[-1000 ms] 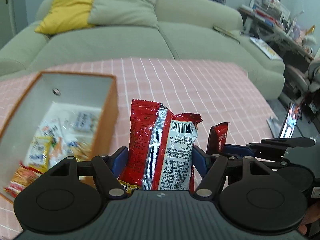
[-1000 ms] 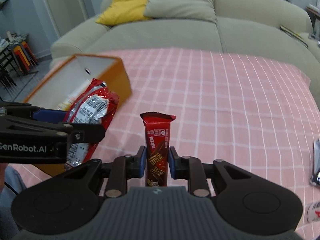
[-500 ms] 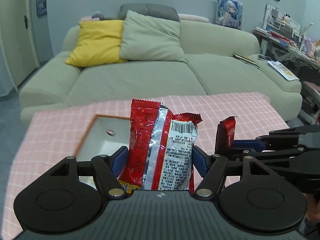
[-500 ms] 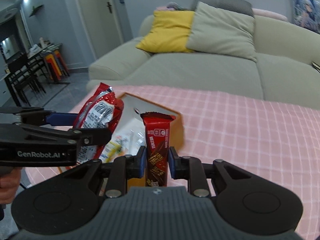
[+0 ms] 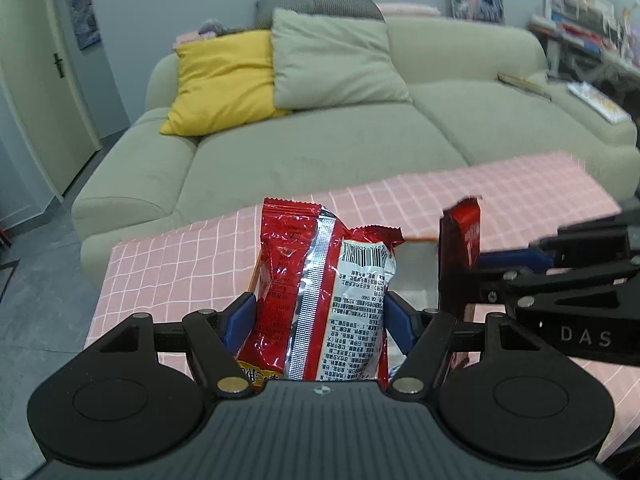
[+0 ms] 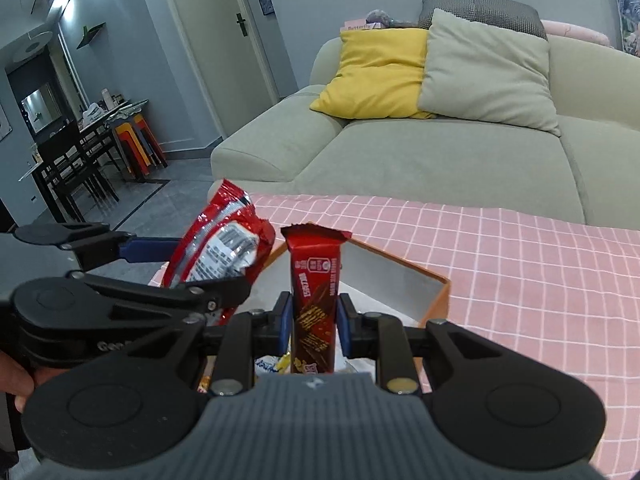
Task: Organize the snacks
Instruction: 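Lift the foil bag and chocolate bar and carry them over the box, then lower both snacks into the box and open both tools to release them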
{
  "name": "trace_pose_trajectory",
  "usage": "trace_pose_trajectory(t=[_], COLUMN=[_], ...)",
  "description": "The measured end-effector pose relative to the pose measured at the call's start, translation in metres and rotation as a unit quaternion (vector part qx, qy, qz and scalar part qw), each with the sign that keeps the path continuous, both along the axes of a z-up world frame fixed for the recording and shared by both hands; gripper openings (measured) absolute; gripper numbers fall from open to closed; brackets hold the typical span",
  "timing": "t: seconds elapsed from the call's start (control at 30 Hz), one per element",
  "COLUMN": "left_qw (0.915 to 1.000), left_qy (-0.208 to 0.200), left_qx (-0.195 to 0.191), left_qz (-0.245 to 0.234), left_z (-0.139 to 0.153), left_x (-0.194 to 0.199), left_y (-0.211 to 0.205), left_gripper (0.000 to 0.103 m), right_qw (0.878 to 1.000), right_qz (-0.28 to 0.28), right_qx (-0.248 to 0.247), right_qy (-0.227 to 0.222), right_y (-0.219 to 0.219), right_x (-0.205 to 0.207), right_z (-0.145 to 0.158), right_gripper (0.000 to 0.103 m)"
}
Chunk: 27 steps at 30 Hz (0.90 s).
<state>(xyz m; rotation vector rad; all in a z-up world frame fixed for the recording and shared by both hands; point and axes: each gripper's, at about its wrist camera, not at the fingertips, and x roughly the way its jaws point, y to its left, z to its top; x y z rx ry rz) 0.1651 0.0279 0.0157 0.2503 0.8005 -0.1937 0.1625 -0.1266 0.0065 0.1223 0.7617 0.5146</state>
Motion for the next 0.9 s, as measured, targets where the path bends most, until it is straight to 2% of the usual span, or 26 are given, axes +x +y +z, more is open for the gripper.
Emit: trace_pose_trajectory(t=[0.2, 0.4, 0.57, 0.73, 0.9], left_qw=[0.9974, 0.9901, 0.9891, 0.9814, 0.9796], left_qy=[0.039, 0.062, 0.083, 0.094, 0.112], left_qx=[0.054, 0.111, 0.101, 0.141, 0.143], left_qz=[-0.028, -0.059, -0.067, -0.090, -0.085], left_z=[-0.032, -0.069, -0.089, -0.106, -0.120], left_x=[0.021, 0.035, 0.047, 0.055, 0.065], left_y=[0.001, -0.010, -0.009, -0.015, -0.015], left_gripper=[0.079, 0.079, 0.079, 0.079, 0.079], right_qw=[0.999, 0.997, 0.994, 0.993, 0.989], right_qz=[-0.001, -0.007, 0.007, 0.022, 0.035], right_qx=[-0.032, -0.057, -0.091, -0.102, -0.136], right_qy=[0.017, 0.041, 0.058, 0.059, 0.055], right_y=[0.017, 0.026, 0.038, 0.043, 0.053], right_x=[0.028, 0.050, 0.063, 0.071, 0.082], right_z=[-0.029, -0.062, -0.087, -0.100, -0.110], right_gripper=[0.020, 0.020, 0.020, 0.020, 0.020])
